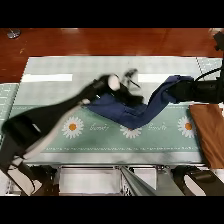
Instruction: Fold the shirts.
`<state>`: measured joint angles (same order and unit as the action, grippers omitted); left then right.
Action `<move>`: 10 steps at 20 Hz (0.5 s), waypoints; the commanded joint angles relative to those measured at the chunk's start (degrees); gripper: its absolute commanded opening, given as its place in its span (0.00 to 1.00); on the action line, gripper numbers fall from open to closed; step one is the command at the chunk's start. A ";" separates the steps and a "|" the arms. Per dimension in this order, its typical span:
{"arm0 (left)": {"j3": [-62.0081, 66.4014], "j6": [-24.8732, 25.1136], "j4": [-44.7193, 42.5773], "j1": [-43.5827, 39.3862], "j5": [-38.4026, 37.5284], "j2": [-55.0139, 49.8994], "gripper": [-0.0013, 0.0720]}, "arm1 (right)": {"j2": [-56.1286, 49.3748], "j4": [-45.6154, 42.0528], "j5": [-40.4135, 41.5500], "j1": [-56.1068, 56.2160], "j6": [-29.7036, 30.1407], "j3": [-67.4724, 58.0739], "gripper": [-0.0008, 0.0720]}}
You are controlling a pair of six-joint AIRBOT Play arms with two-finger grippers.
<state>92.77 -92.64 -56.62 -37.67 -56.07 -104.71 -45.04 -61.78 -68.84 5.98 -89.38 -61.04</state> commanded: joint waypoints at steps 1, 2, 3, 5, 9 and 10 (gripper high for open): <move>-0.37 -0.66 -4.04 14.05 -6.84 7.10 0.05 | -1.40 2.84 2.56 0.28 0.50 0.02 0.04; -1.38 -0.66 -4.55 18.38 -7.67 10.27 0.05 | -3.08 5.66 3.34 0.87 1.92 -0.22 0.04; -3.08 -0.50 -4.94 22.38 -7.78 14.08 0.05 | -5.70 7.19 4.22 2.60 2.89 -1.25 0.04; -9.38 1.27 -5.40 29.70 -6.62 24.59 0.05 | -12.74 7.30 6.51 8.07 3.37 -5.31 0.04; -30.21 4.98 -5.44 37.29 -2.27 50.38 0.05 | -32.33 7.50 10.69 18.60 3.50 -18.93 0.04; -35.54 4.96 -5.42 37.75 -1.03 56.15 0.05 | -37.29 7.50 11.52 20.59 3.45 -22.47 0.04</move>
<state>70.08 -89.47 -61.54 -4.82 -60.14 -64.40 -70.39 -55.07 -60.47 20.58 -86.35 -75.31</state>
